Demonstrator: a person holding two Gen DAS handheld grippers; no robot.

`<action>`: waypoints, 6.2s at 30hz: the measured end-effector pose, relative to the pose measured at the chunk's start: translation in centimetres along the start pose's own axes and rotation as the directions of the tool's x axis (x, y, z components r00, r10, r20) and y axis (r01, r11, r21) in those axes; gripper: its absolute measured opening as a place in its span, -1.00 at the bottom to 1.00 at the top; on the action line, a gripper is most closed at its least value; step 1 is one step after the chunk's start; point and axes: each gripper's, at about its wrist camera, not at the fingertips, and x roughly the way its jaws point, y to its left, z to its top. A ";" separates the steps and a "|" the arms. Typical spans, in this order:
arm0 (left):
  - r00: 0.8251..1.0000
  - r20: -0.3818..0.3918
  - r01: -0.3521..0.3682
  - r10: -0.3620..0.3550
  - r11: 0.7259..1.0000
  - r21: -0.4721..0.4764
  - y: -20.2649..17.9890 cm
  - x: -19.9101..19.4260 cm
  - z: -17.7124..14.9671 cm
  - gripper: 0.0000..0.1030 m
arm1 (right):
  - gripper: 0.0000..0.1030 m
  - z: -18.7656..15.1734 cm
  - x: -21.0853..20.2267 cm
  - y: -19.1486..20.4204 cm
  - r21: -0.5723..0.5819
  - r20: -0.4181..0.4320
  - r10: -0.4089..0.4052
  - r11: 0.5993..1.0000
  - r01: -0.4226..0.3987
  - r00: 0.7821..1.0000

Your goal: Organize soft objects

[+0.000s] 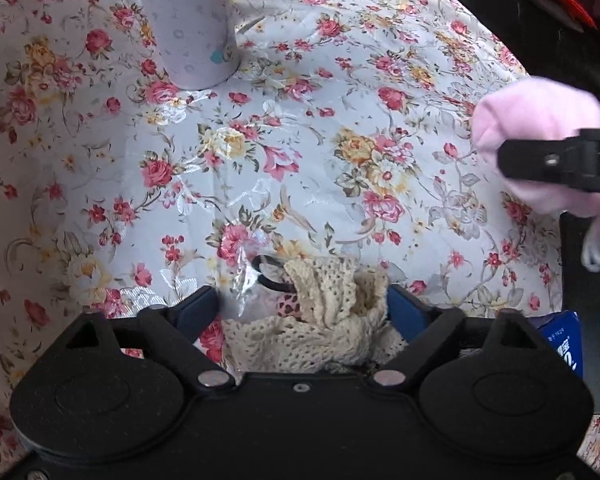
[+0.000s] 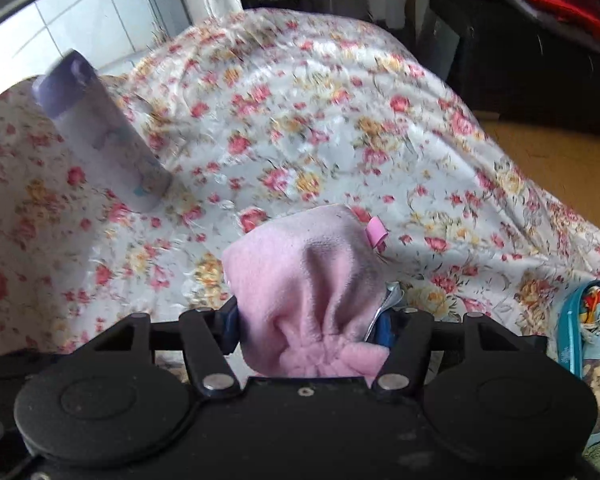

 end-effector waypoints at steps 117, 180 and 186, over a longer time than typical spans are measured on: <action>0.979 0.197 -0.008 -0.041 0.970 0.244 -30.5 -9.9 -5.3 0.74 | 0.65 -19.3 -17.6 -28.5 0.372 -0.019 -0.326 0.875 0.309 0.945; 0.978 0.185 -0.110 0.092 0.990 0.092 -22.0 -11.2 -10.6 0.76 | 0.92 -16.5 -15.8 -21.4 0.238 -0.038 -0.329 0.914 0.328 0.944; 0.980 0.180 -0.108 0.090 0.990 0.094 -22.0 -11.0 -10.7 0.76 | 0.92 -16.5 -15.6 -21.3 0.244 -0.043 -0.328 0.913 0.328 0.944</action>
